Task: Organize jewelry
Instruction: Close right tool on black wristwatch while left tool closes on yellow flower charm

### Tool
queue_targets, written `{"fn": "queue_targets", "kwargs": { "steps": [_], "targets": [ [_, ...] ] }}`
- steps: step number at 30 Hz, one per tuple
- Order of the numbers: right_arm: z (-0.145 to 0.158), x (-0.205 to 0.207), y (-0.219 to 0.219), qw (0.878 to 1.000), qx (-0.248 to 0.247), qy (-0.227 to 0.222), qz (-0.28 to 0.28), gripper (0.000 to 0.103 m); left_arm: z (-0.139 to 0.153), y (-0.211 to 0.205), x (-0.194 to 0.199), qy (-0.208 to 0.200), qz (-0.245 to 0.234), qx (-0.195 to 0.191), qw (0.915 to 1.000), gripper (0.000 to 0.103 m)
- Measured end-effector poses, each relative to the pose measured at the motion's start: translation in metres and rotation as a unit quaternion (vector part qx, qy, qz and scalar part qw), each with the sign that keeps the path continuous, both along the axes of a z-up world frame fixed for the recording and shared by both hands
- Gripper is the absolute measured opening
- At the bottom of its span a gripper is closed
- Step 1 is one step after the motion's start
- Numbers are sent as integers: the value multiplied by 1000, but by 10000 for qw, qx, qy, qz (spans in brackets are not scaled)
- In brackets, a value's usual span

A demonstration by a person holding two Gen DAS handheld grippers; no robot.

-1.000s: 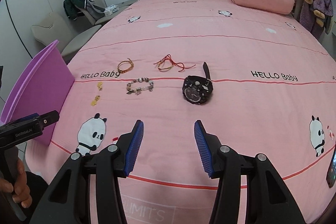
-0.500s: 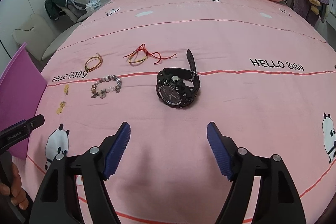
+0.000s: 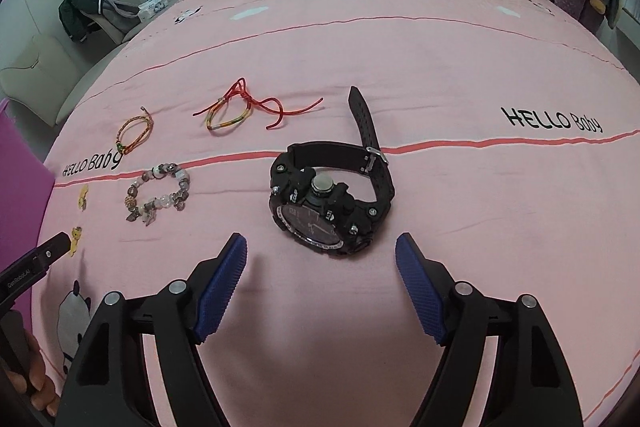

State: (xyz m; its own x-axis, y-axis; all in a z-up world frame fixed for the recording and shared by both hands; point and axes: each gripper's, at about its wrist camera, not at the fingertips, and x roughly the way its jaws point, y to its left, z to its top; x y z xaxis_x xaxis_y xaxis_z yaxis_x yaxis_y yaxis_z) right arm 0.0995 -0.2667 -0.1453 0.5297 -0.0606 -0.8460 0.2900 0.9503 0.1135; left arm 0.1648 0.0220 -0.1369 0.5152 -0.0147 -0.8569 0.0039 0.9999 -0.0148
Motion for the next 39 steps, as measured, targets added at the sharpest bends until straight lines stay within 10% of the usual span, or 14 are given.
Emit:
{"fn": "queue_targets", "kwargs": {
  "steps": [28, 31, 39],
  "targets": [
    [-22, 32, -2, 9986, -470, 135, -214, 73, -29, 3, 13, -19, 174, 161, 9997, 93],
    [-23, 33, -2, 9986, -478, 118, -214, 73, -29, -1, 11, -24, 166, 164, 9997, 83],
    [-23, 33, 1, 9984, -556, 52, -88, 67, -22, -16, -1, -41, -125, -57, 9999, 19]
  ]
}}
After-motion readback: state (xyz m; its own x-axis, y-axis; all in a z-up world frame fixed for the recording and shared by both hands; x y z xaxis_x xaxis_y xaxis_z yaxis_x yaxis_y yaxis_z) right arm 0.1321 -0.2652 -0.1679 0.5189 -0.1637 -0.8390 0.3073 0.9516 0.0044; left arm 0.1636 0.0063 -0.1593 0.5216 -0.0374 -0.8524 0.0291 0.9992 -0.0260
